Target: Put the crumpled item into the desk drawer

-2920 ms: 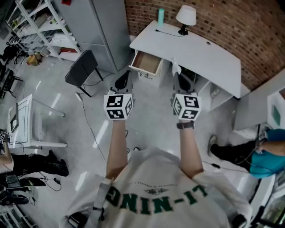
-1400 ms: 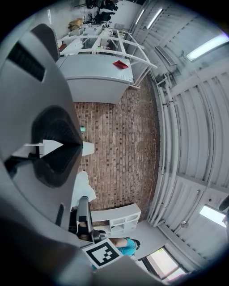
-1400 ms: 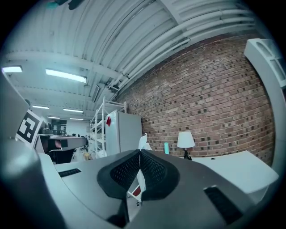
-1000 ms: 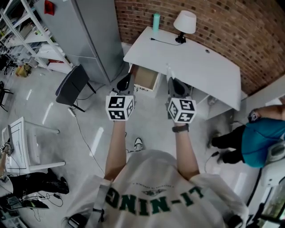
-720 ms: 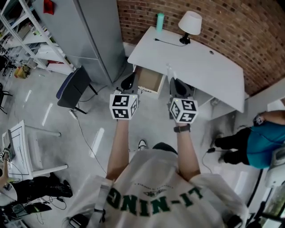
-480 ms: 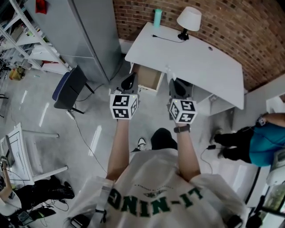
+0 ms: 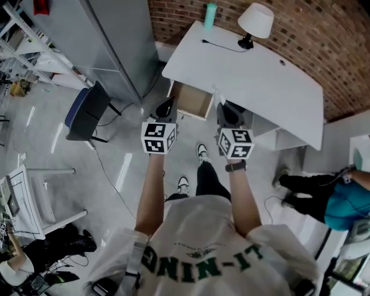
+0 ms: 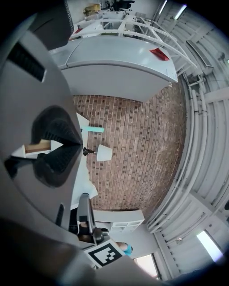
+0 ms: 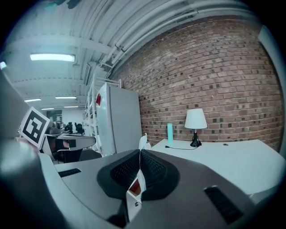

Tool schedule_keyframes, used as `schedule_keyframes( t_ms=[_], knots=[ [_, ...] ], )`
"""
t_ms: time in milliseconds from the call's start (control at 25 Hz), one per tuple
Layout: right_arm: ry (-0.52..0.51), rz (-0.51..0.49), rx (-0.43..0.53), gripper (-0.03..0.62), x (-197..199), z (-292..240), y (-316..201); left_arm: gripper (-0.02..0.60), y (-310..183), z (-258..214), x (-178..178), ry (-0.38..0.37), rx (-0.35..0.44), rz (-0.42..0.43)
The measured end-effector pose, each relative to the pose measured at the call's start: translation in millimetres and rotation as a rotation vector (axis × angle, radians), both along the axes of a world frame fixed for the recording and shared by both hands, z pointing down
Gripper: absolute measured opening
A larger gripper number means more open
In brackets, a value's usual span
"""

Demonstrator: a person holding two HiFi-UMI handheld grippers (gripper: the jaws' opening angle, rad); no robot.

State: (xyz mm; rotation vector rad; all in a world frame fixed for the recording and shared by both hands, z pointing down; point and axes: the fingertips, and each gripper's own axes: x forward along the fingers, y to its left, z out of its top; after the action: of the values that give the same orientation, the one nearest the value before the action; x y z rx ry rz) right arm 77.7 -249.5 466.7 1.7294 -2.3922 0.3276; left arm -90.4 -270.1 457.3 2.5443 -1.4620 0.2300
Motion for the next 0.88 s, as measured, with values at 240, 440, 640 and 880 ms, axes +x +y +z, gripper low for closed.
schedule_keyframes(
  t_ms=[240,440,640,880],
  knots=[
    [0.014,-0.049,-0.069,0.003,-2,38,-35,-0.002,-28,32,5,0.001,-0.038,-0.015],
    [0.023,-0.081,-0.129,0.005,0,71,-58,-0.002,-50,56,9,-0.003,-0.071,-0.022],
    [0.045,-0.122,-0.188,0.005,-3,108,-74,-0.002,-66,85,12,0.003,-0.109,-0.031],
    [0.068,-0.164,-0.251,0.005,-9,151,-93,-0.002,-77,123,22,0.022,-0.157,-0.041]
  ],
)
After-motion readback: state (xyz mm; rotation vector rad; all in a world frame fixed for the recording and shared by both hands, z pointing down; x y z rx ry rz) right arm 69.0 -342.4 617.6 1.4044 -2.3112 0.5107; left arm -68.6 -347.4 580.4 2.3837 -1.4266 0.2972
